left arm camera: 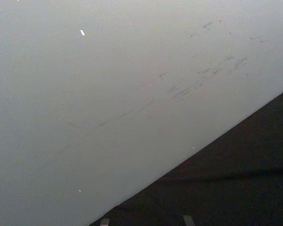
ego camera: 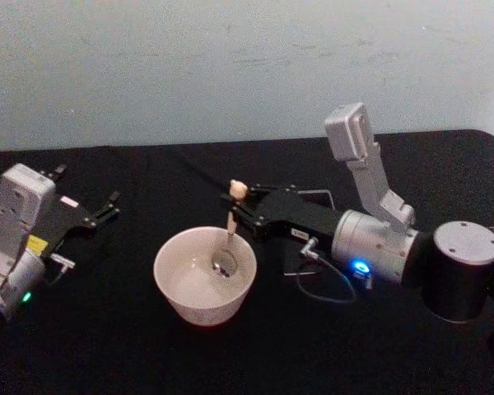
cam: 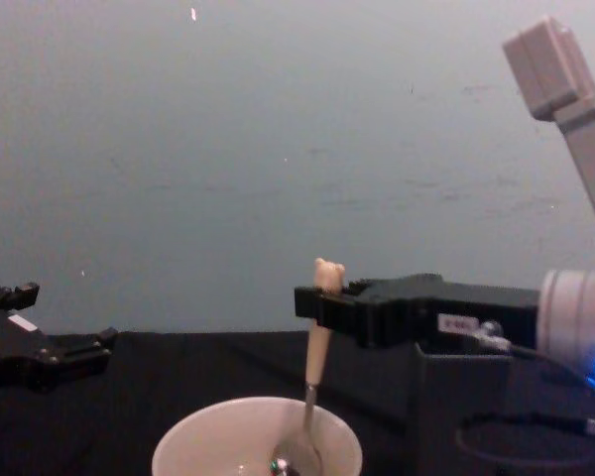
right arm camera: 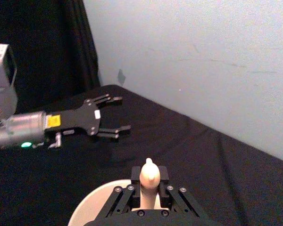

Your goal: Pick up the stirring spoon with one hand, stir inside the cup, then place it back in its original position.

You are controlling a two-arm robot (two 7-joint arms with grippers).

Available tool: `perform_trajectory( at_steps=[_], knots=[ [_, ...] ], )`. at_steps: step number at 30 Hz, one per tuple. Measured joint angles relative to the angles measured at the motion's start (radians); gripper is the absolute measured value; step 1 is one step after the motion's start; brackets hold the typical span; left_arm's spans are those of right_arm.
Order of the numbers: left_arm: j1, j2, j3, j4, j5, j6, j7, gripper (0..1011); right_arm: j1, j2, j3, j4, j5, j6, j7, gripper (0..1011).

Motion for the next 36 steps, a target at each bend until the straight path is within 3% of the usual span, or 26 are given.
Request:
perform_trajectory(
  at_steps=[6, 13, 26, 28, 36],
  knots=[
    [0.0, 0.0, 0.0, 0.0, 0.0, 0.0, 0.0, 1001, -0.025, 0.038, -0.002, -0.038, 0.015, 0.008, 0.03, 212],
    [0.0, 0.0, 0.0, 0.0, 0.0, 0.0, 0.0, 1001, -0.032, 0.044, -0.022, -0.058, 0.025, 0.012, 0.044, 212],
    [0.0, 0.0, 0.0, 0.0, 0.0, 0.0, 0.0, 1001, -0.005, -0.025, -0.054, -0.029, -0.006, 0.01, -0.024, 212],
    [0.0, 0.0, 0.0, 0.0, 0.0, 0.0, 0.0, 1001, 0.002, -0.047, -0.051, -0.008, -0.022, 0.007, -0.049, 212],
    [0.0, 0.0, 0.0, 0.0, 0.0, 0.0, 0.0, 1001, 0.011, -0.066, -0.016, 0.018, -0.028, 0.021, -0.074, 212]
  ],
)
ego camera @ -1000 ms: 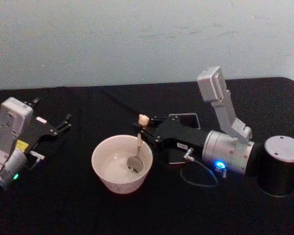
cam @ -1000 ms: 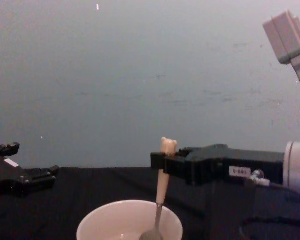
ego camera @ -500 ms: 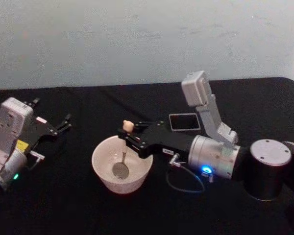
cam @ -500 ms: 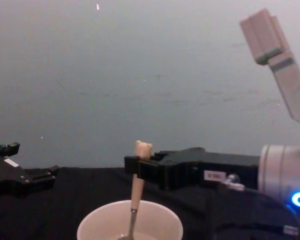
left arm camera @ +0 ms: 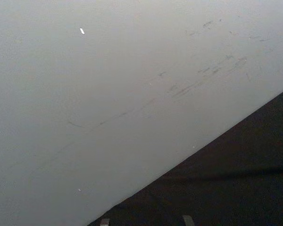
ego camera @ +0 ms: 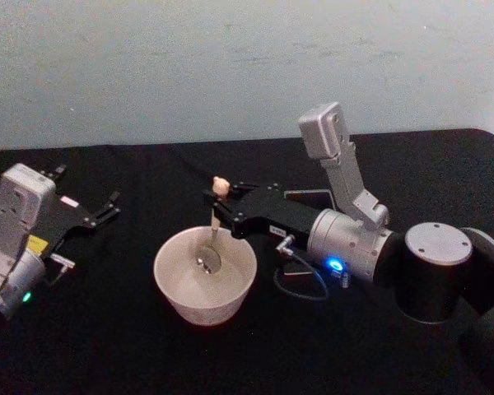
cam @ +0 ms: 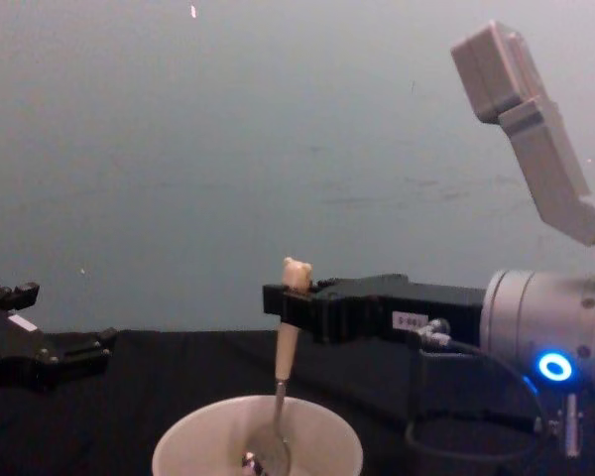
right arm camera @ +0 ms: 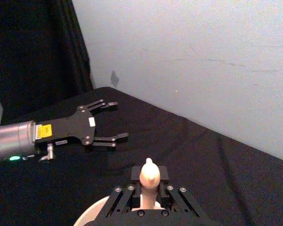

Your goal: Pick up the stirring spoon with one hand, stir inside the cup, then place it back in its original position.

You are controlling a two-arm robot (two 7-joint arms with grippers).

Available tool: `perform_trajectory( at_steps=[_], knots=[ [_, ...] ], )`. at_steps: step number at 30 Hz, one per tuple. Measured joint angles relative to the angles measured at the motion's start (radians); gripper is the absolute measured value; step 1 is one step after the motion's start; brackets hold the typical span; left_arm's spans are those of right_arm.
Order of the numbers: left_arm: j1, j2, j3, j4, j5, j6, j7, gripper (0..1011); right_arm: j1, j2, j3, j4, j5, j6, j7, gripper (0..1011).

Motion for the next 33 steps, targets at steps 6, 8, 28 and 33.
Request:
perform_trajectory(
  at_steps=[6, 8, 28, 33],
  knots=[
    [0.0, 0.0, 0.0, 0.0, 0.0, 0.0, 0.0, 1001, -0.013, 0.011, 0.026, -0.017, 0.027, 0.03, 0.003, 212],
    [0.0, 0.0, 0.0, 0.0, 0.0, 0.0, 0.0, 1001, -0.021, 0.019, 0.031, -0.028, 0.037, 0.041, 0.005, 212],
    [0.0, 0.0, 0.0, 0.0, 0.0, 0.0, 0.0, 1001, -0.023, 0.023, 0.119, -0.106, 0.203, 0.16, -0.061, 212],
    [0.0, 0.0, 0.0, 0.0, 0.0, 0.0, 0.0, 1001, -0.018, 0.015, 0.163, -0.128, 0.267, 0.197, -0.105, 212]
  ],
)
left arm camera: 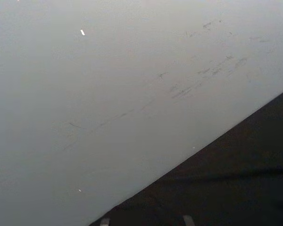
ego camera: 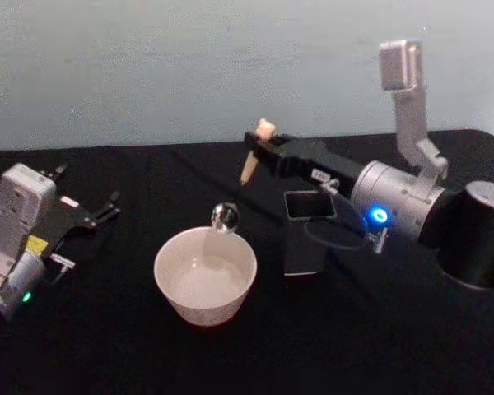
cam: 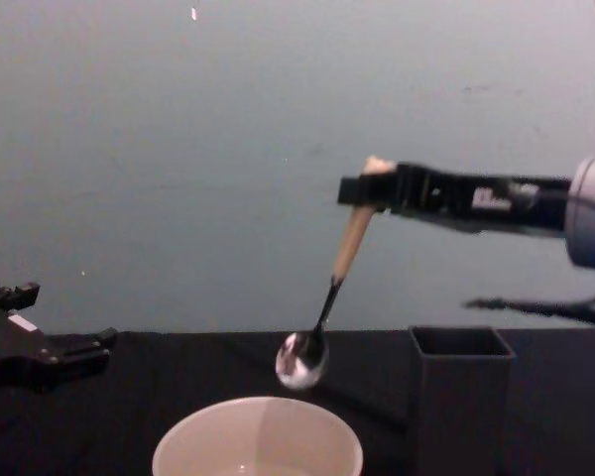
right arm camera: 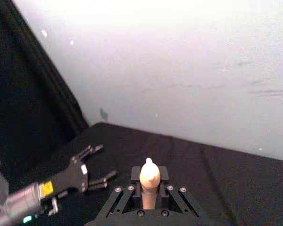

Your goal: Pick up the stirring spoon with one hand, stir inside the cup, then place it back in its original position.

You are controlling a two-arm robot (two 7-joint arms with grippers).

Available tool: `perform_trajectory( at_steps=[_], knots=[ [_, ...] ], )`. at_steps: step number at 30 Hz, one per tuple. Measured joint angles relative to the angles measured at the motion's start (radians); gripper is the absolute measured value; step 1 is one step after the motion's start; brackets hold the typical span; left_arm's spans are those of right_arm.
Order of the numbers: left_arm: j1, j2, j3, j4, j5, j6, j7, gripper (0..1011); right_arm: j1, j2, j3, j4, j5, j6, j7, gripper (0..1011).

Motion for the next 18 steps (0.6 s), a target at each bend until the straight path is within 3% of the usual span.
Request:
perform_trajectory(
  at_steps=[8, 18],
  knots=[
    [0.0, 0.0, 0.0, 0.0, 0.0, 0.0, 0.0, 1001, 0.0, 0.008, 0.061, -0.028, 0.076, 0.027, -0.044, 212],
    [0.0, 0.0, 0.0, 0.0, 0.0, 0.0, 0.0, 1001, -0.043, 0.078, 0.131, -0.085, 0.153, 0.039, -0.049, 212]
  ],
)
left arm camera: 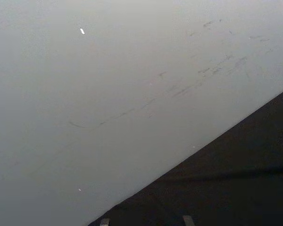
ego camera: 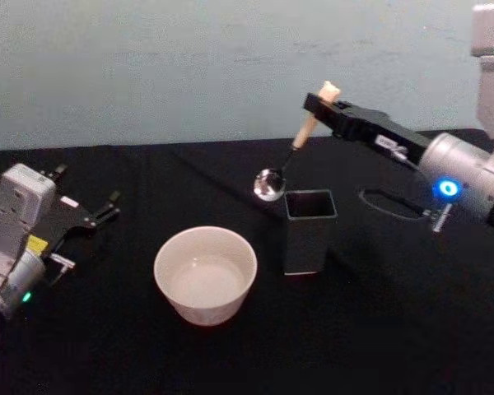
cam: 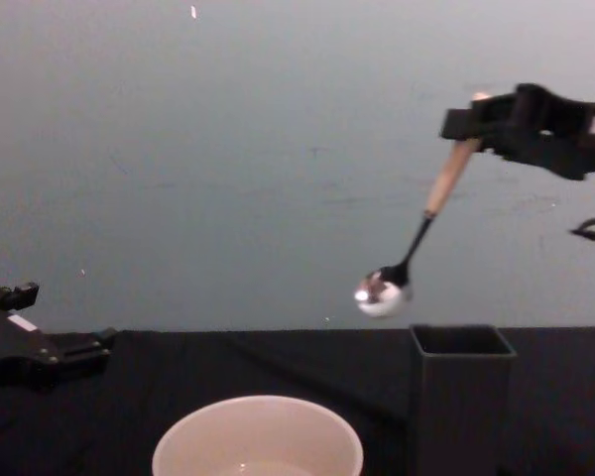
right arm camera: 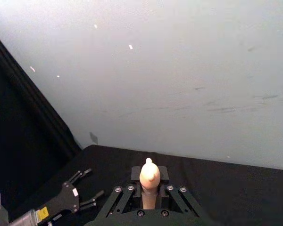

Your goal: Pick up the stirring spoon with one hand, stir inside the cup, then place it back in its original position.

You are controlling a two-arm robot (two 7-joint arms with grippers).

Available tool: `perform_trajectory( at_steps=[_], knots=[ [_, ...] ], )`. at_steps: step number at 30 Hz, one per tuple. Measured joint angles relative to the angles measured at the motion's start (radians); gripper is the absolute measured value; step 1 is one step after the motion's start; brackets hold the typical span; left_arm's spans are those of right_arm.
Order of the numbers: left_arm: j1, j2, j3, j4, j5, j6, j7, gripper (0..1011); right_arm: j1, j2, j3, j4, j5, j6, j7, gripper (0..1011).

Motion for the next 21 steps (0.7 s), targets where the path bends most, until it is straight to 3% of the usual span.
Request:
perform_trajectory(
  at_steps=[11, 16, 21],
  knots=[
    [0.0, 0.0, 0.0, 0.0, 0.0, 0.0, 0.0, 1002, -0.06, 0.08, 0.069, -0.049, 0.062, -0.016, 0.006, 212],
    [0.0, 0.0, 0.0, 0.0, 0.0, 0.0, 0.0, 1001, -0.07, 0.097, 0.073, -0.048, 0.065, -0.029, -0.004, 212],
    [0.0, 0.0, 0.0, 0.0, 0.0, 0.0, 0.0, 1001, -0.067, 0.105, 0.05, -0.025, 0.056, -0.044, -0.017, 212]
  ],
)
